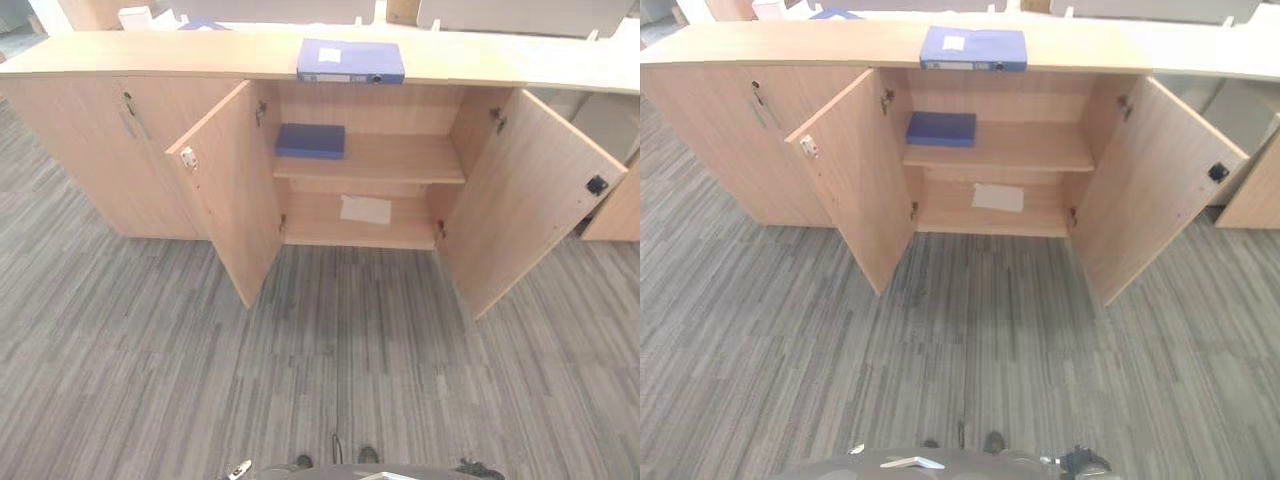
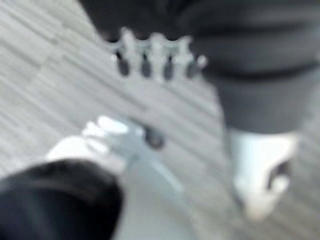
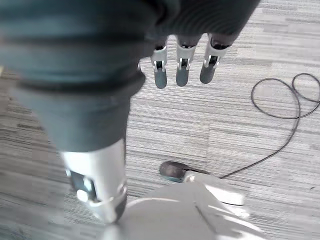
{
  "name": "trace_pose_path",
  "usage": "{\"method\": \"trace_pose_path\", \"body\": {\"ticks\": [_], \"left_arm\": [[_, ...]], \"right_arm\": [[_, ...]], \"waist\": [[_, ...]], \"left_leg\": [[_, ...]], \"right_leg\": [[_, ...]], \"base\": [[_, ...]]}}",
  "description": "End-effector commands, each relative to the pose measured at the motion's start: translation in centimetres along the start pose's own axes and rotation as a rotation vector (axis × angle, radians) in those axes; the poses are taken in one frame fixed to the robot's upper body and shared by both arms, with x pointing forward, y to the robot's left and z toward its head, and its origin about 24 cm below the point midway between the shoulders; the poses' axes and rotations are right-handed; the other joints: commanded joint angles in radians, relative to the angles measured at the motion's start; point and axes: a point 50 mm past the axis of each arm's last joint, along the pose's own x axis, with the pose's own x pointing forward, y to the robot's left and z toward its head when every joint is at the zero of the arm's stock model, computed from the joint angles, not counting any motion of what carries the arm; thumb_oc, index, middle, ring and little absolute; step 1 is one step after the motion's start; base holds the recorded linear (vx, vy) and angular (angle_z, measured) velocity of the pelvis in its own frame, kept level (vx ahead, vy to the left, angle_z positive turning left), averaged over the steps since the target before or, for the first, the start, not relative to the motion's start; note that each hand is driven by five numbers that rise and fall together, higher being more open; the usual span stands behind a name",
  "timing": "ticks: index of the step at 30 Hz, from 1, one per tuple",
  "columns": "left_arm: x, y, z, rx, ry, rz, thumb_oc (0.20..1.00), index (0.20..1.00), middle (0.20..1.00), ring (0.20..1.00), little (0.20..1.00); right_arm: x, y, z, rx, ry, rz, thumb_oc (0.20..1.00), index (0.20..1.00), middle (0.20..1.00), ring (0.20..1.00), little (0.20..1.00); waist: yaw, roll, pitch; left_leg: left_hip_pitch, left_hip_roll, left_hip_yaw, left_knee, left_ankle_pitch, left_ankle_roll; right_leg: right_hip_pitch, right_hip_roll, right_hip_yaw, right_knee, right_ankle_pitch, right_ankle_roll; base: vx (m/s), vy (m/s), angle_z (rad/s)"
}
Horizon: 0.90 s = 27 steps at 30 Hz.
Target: Put the empty folder in the office cabinet
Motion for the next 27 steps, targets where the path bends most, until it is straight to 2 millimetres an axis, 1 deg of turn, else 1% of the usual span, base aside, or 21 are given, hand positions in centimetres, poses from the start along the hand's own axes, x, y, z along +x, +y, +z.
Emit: {"method": "trace_pose_path", "body": {"ticks": [1, 2, 3, 4, 5, 6, 8, 9, 10, 12, 13, 16, 17, 19, 21, 22, 23, 24, 25, 26, 27], "left_arm": [[0.2, -0.6, 0.5, 0.123, 0.045, 0.014, 1.0, 1.0, 1.0, 1.0, 1.0], [0.2, -0.9, 0.7, 0.118, 0.038, 0.018, 1.0, 1.0, 1.0, 1.0, 1.0], [0.3, -1.1, 0.8, 0.095, 0.03, 0.016, 1.0, 1.0, 1.0, 1.0, 1.0], [0.3, -1.2, 0.9, 0.064, 0.021, 0.01, 1.0, 1.0, 1.0, 1.0, 1.0], [0.3, -1.2, 0.9, 0.055, 0.019, 0.01, 1.0, 1.0, 1.0, 1.0, 1.0], [0.2, -1.0, 1.1, 0.05, 0.019, 0.013, 1.0, 1.0, 1.0, 1.0, 1.0], [0.1, -0.8, 1.4, 0.034, 0.013, 0.025, 1.0, 1.0, 1.0, 1.0, 1.0], [0.1, -0.6, 1.4, 0.017, 0.008, 0.032, 1.0, 1.0, 1.0, 1.0, 1.0], [0.1, -0.4, 1.3, 0.009, 0.011, 0.037, 1.0, 1.0, 1.0, 1.0, 1.0], [0.1, -0.3, 1.2, 0.008, 0.014, 0.041, 1.0, 1.0, 1.0, 1.0, 1.0], [0.1, 0.1, 0.6, 0.012, 0.026, 0.048, 1.0, 1.0, 1.0, 1.0, 1.0], [0.1, 0.2, 0.1, 0.022, 0.028, 0.055, 1.0, 1.0, 1.0, 1.0, 1.0], [0.1, 0.2, 0.0, 0.02, 0.025, 0.051, 1.0, 1.0, 1.0, 1.0, 1.0], [0.1, 0.3, -0.3, 0.042, 0.029, 0.051, 1.0, 1.0, 1.0, 1.0, 1.0], [0.1, 0.6, -0.7, 0.074, 0.033, 0.046, 1.0, 1.0, 1.0, 1.0, 1.0], [0.0, 0.8, -0.8, 0.123, 0.019, 0.036, 1.0, 1.0, 1.0, 1.0, 1.0], [0.0, 0.8, -0.8, 0.131, 0.016, 0.037, 1.0, 1.0, 1.0, 1.0, 1.0], [0.0, 0.8, -0.6, 0.17, 0.007, 0.032, 1.0, 1.0, 1.0, 1.0, 1.0], [0.0, 0.7, -0.5, 0.174, -0.008, 0.027, 1.0, 1.0, 1.0, 1.0, 1.0], [0.0, 0.6, -0.3, 0.165, -0.023, 0.028, 1.0, 1.0, 1.0, 1.0, 1.0], [0.0, 0.4, 0.2, 0.162, -0.047, 0.021, 1.0, 1.0, 1.0, 1.0, 1.0]], "right_arm": [[-0.2, -2.0, 4.3, 0.133, -0.218, -0.168, 1.0, 1.0, 1.0, 1.0, 1.0], [-0.3, -2.2, 4.9, 0.165, -0.248, -0.151, 1.0, 1.0, 1.0, 1.0, 1.0], [-0.4, -2.3, 5.3, 0.167, -0.271, -0.139, 1.0, 1.0, 1.0, 1.0, 1.0], [-0.5, -2.4, 5.7, 0.137, -0.299, -0.139, 1.0, 1.0, 1.0, 1.0, 1.0], [-0.6, -2.3, 6.1, 0.107, -0.32, -0.139, 1.0, 1.0, 1.0, 1.0, 1.0], [-0.6, -2.3, 6.3, 0.086, -0.332, -0.138, 1.0, 1.0, 1.0, 1.0, 1.0], [-0.6, -2.2, 6.5, 0.072, -0.343, -0.141, 1.0, 1.0, 1.0, 1.0, 1.0], [-0.6, -2.1, 6.1, 0.101, -0.335, -0.122, 1.0, 1.0, 1.0, 1.0, 1.0], [-0.6, -2.0, 6.0, 0.076, -0.339, -0.125, 1.0, 1.0, 1.0, 1.0, 1.0], [-0.6, -1.9, 5.9, 0.057, -0.344, -0.138, 1.0, 1.0, 1.0, 1.0, 1.0], [-0.7, -1.7, 5.5, 0.071, -0.342, -0.139, 1.0, 1.0, 1.0, 1.0, 1.0], [-0.7, -1.9, 5.2, 0.037, -0.342, -0.162, 1.0, 1.0, 1.0, 1.0, 1.0], [-0.7, -2.1, 5.3, 0.049, -0.343, -0.169, 1.0, 1.0, 1.0, 1.0, 1.0], [-0.7, -2.3, 5.2, 0.079, -0.342, -0.161, 1.0, 1.0, 1.0, 1.0, 1.0], [-0.7, -2.4, 5.3, 0.071, -0.346, -0.16, 1.0, 1.0, 1.0, 1.0, 1.0], [-0.7, -2.6, 5.3, 0.068, -0.339, -0.147, 1.0, 1.0, 1.0, 1.0, 1.0], [-0.7, -2.7, 5.3, 0.066, -0.339, -0.144, 1.0, 1.0, 1.0, 1.0, 1.0], [-0.7, -2.7, 5.2, 0.056, -0.336, -0.135, 1.0, 1.0, 1.0, 1.0, 1.0], [-0.7, -2.9, 5.0, 0.041, -0.314, -0.123, 1.0, 1.0, 1.0, 1.0, 1.0], [-0.6, -3.0, 4.8, 0.031, -0.3, -0.118, 1.0, 1.0, 1.0, 1.0, 1.0], [-0.6, -3.1, 4.4, 0.017, -0.272, -0.108, 1.0, 1.0, 1.0, 1.0, 1.0]], "waist": [[-0.032, 0.039, 0.02], [-0.041, 0.052, 0.037], [-0.049, 0.055, 0.052], [-0.062, 0.06, 0.068], [-0.071, 0.049, 0.078], [-0.079, 0.042, 0.085], [-0.098, 0.023, 0.1], [-0.1, 0.02, 0.106], [-0.096, 0.027, 0.112], [-0.093, 0.028, 0.116], [-0.09, 0.021, 0.119], [-0.096, 0.009, 0.111], [-0.103, -0.003, 0.104], [-0.104, 0.001, 0.097], [-0.11, 0.005, 0.082], [-0.114, 0.011, 0.063], [-0.115, 0.012, 0.06], [-0.118, 0.014, 0.052], [-0.124, 0.02, 0.04], [-0.127, 0.024, 0.034], [-0.131, 0.032, 0.029]], "left_leg": [[-0.026, -0.038, 0.069, 0.012, -0.071, 0.066], [-0.021, -0.034, 0.069, 0.004, -0.074, 0.07], [-0.011, -0.036, 0.075, 0.0, -0.08, 0.071], [0.002, -0.032, 0.089, 0.0, -0.092, 0.066], [0.019, -0.036, 0.096, 0.0, -0.105, 0.058], [0.033, -0.036, 0.099, 0.0, -0.116, 0.051], [0.069, -0.039, 0.093, 0.0, -0.14, 0.036], [0.09, -0.036, 0.092, 0.0, -0.15, 0.03], [0.112, -0.028, 0.091, 0.0, -0.169, 0.028], [0.124, -0.026, 0.093, 0.001, -0.171, 0.027], [0.148, -0.03, 0.084, 0.019, -0.191, 0.031], [0.163, -0.036, 0.058, 0.053, -0.24, 0.052], [0.157, -0.042, 0.056, 0.071, -0.242, 0.052], [0.169, -0.034, 0.047, 0.079, -0.257, 0.049], [0.187, -0.022, 0.033, 0.088, -0.274, 0.041], [0.211, -0.004, 0.029, 0.099, -0.287, 0.026], [0.214, -0.001, 0.03, 0.1, -0.288, 0.023], [0.216, 0.011, 0.033, 0.122, -0.281, 0.01], [0.212, 0.034, 0.038, 0.179, -0.239, -0.014], [0.21, 0.048, 0.044, 0.21, -0.203, -0.03], [0.201, 0.077, 0.063, 0.273, -0.128, -0.061]], "right_leg": [[-0.168, -0.049, -0.092, 0.47, -0.036, 0.074], [-0.235, -0.067, -0.099, 0.568, 0.003, 0.082], [-0.281, -0.087, -0.106, 0.606, 0.017, 0.087], [-0.317, -0.1, -0.119, 0.583, 0.035, 0.09], [-0.328, -0.112, -0.133, 0.461, 0.043, 0.095], [-0.325, -0.111, -0.138, 0.365, 0.05, 0.099], [-0.325, -0.097, -0.149, 0.114, 0.09, 0.121], [-0.332, -0.093, -0.166, 0.003, 0.115, 0.131], [-0.336, -0.088, -0.173, -0.007, 0.105, 0.143], [-0.347, -0.092, -0.184, -0.007, 0.104, 0.145], [-0.348, -0.107, -0.189, -0.007, 0.126, 0.148], [-0.327, -0.113, -0.16, -0.007, 0.138, 0.15], [-0.323, -0.129, -0.148, -0.007, 0.142, 0.138], [-0.308, -0.127, -0.133, -0.007, 0.132, 0.133], [-0.289, -0.122, -0.104, 0.009, 0.127, 0.117], [-0.285, -0.115, -0.077, 0.064, 0.11, 0.098], [-0.285, -0.113, -0.074, 0.072, 0.108, 0.095], [-0.283, -0.103, -0.063, 0.099, 0.091, 0.081], [-0.283, -0.085, -0.055, 0.128, 0.06, 0.059], [-0.28, -0.074, -0.06, 0.135, 0.046, 0.047], [-0.271, -0.055, -0.075, 0.136, 0.024, 0.026]], "base": [[-0.06, 0.204, -0.18], [-0.05, 0.206, -0.47], [0.01, 0.174, -0.36], [0.12, 0.085, -0.2], [0.21, -0.002, 0.01], [0.3, -0.101, -0.02], [0.37, -0.148, -0.22], [0.47, -0.15, -0.22], [0.35, -0.11, -0.1], [0.33, -0.083, 0.01], [0.52, -0.15, -0.02], [0.49, -0.189, 0.14], [0.52, -0.265, 0.33], [0.39, -0.191, 0.23], [0.42, -0.204, 0.53], [0.45, -0.226, 0.52], [0.49, -0.25, 0.42], [0.4, -0.22, 0.41], [0.45, -0.256, 0.39], [0.43, -0.263, 0.17], [0.34, -0.255, -0.02]]}}
